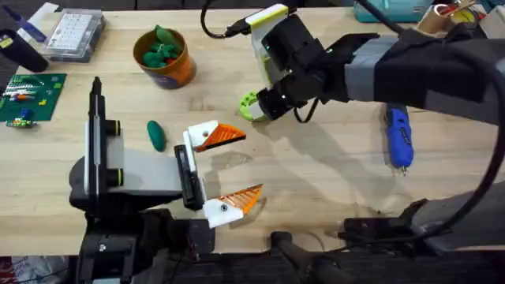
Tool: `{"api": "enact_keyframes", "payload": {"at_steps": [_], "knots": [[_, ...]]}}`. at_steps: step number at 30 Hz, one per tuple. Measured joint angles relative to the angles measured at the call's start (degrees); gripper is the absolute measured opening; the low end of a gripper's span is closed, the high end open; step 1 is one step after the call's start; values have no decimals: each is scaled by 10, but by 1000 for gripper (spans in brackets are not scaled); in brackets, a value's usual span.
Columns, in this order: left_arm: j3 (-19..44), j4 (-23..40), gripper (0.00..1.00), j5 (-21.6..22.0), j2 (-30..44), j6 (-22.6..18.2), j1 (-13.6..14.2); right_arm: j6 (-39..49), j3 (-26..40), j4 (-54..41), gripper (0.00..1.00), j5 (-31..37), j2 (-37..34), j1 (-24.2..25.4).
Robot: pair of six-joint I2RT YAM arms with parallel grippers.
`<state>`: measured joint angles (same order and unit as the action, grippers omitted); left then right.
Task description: Pick up the gripper from the table and insert it into the empty holder that is missing its gripper. Then pick up a screw, insert it into the mounting hole, and use the screwdriver to tighten it. Finally, clean up the table by picking up the vegetable and placing it into the bucket.
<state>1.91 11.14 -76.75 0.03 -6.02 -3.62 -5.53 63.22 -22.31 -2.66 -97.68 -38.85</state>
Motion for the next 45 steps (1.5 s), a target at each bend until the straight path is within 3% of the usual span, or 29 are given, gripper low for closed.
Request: {"api": "enact_keyframes", "payload": {"at_steps": [8, 15, 21, 45], "knots": [[0, 0, 990, 0, 0, 0, 0, 0, 0, 2, 358, 0, -19, 0], [0, 0, 990, 0, 0, 0, 0, 2, 0, 3, 228, 0, -19, 0], [0, 0, 990, 0, 0, 0, 0, 4, 0, 2, 9, 0, -19, 0], [0, 0, 990, 0, 0, 0, 0, 12, 2, -19, 4, 0, -13, 0]]}}
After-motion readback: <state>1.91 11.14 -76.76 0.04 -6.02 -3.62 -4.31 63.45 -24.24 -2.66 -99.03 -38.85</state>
